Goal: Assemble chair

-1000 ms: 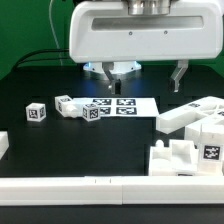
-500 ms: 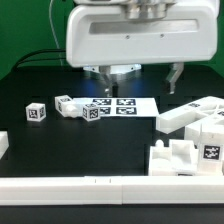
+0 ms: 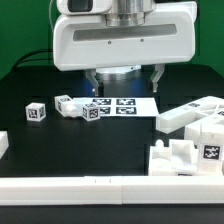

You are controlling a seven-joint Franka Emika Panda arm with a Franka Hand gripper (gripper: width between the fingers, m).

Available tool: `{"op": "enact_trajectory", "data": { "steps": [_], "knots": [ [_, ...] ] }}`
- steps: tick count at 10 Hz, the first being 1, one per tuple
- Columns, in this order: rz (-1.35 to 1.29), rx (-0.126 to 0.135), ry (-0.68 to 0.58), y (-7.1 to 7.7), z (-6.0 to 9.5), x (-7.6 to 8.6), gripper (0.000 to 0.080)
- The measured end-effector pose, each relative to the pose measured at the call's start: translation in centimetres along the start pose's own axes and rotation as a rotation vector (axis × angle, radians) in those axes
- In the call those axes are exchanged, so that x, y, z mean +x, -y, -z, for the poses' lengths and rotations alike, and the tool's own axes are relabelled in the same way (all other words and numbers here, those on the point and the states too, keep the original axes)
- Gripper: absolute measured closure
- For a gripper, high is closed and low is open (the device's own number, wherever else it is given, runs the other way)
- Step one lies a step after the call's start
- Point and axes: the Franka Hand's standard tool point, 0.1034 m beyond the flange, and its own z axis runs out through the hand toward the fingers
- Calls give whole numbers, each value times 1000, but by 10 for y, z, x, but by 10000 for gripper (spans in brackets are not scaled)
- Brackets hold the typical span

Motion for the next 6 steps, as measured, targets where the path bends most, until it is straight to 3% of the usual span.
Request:
{"op": "enact_trajectory", "data": {
  "steps": [2,5,6],
  "knots": [
    [-1,1,1,0,0,-1,151],
    [4,38,71,-12,-1,-37,151],
    [-5,40,73,-14,-1,-43,151]
  ]
}}
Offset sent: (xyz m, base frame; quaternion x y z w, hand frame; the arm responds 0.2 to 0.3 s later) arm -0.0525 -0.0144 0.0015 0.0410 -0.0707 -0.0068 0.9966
